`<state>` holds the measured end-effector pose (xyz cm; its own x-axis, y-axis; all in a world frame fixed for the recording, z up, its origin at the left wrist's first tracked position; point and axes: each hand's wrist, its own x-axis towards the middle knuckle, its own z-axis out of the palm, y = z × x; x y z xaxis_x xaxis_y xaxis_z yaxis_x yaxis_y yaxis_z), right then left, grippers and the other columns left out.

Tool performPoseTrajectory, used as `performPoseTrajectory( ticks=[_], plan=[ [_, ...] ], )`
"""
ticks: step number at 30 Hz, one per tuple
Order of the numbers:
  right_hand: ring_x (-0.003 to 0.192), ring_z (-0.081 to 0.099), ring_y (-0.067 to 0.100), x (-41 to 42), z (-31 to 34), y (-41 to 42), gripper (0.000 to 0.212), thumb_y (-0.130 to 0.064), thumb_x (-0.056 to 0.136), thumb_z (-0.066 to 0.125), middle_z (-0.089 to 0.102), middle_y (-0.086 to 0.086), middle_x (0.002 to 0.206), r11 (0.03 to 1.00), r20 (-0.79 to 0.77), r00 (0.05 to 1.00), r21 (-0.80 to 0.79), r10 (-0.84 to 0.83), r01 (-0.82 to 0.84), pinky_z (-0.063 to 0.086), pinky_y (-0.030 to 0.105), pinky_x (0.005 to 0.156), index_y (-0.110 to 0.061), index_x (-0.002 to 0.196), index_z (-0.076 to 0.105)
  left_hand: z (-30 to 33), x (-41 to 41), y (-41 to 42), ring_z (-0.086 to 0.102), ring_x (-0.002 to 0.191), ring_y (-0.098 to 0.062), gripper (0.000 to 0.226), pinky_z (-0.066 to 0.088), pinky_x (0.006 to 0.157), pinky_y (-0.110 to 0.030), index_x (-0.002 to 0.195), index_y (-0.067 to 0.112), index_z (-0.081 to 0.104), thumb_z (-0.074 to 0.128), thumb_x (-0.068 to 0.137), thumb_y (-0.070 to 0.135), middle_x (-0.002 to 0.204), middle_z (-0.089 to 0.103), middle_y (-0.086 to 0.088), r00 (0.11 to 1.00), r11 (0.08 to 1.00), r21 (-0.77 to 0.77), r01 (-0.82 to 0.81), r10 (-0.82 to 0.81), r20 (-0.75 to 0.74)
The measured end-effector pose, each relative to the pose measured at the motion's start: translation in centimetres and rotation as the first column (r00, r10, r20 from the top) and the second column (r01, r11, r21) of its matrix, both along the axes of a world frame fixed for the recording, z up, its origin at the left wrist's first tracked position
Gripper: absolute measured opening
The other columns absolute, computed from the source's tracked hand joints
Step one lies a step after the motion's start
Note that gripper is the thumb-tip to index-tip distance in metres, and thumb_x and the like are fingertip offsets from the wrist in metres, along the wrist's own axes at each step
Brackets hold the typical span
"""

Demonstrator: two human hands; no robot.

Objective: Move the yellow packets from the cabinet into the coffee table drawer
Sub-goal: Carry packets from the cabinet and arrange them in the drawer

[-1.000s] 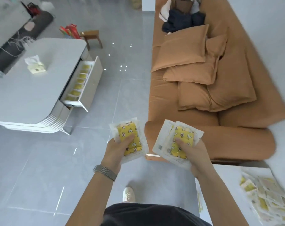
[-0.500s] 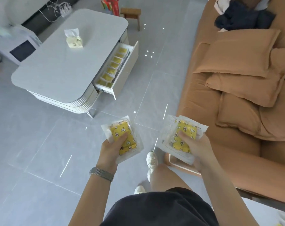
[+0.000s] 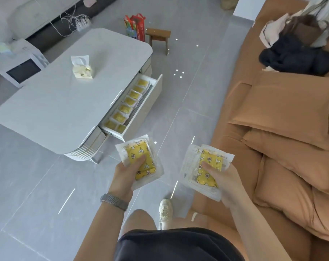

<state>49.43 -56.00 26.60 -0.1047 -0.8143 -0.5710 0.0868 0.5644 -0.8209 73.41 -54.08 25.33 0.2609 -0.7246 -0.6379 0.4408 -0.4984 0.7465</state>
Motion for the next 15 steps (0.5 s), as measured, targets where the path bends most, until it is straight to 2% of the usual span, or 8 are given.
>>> performPoseTrajectory(
  ticks=[5,7,11,15],
  plan=[
    [0.097,0.072,0.022,1.3,-0.2,-8.8,0.022,-0.018,0.085,0.074,0.076,-0.001,0.101,0.992,-0.041,0.991,-0.001,0.126,-0.126,0.053,0.049,0.095,-0.02,0.107,0.071,0.4,0.4,-7.0,0.071,0.088,-0.024,0.009,0.056,0.082,-0.04,0.096,0.015,0.071,0.067,0.088,0.011,0.092,0.076,-0.004,0.998,0.998,0.011,-0.068,0.068,0.005],
    [0.095,0.072,0.021,2.4,-0.7,-12.2,0.023,-0.02,0.085,0.075,0.076,-0.002,0.1,0.988,-0.059,0.987,0.004,0.152,-0.152,0.054,0.048,0.093,-0.022,0.107,0.071,-0.1,1.1,-9.7,0.072,0.085,-0.022,0.009,0.057,0.082,-0.04,0.095,0.015,0.07,0.067,0.088,0.011,0.09,0.076,-0.003,0.995,0.995,0.028,-0.096,0.096,0.007],
    [0.088,0.074,0.022,4.6,-1.5,-19.8,0.019,-0.013,0.087,0.072,0.077,0.002,0.094,0.982,-0.042,0.981,-0.004,0.189,-0.189,0.058,0.04,0.083,-0.016,0.106,0.071,-1.2,2.9,-15.6,0.071,0.088,-0.024,0.008,0.054,0.088,-0.044,0.096,0.015,0.07,0.067,0.089,0.011,0.091,0.076,-0.004,0.988,0.986,0.057,-0.156,0.155,0.008],
    [0.094,0.072,0.021,7.4,-2.9,-28.4,0.031,-0.016,0.083,0.076,0.076,0.0,0.1,0.962,-0.04,0.961,-0.001,0.273,-0.273,0.056,0.04,0.087,-0.017,0.113,0.068,-2.9,5.5,-22.9,0.072,0.088,-0.022,0.015,0.055,0.086,-0.041,0.103,0.012,0.07,0.067,0.089,0.014,0.095,0.076,-0.004,0.981,0.98,0.039,-0.195,0.195,0.0]
  ],
)
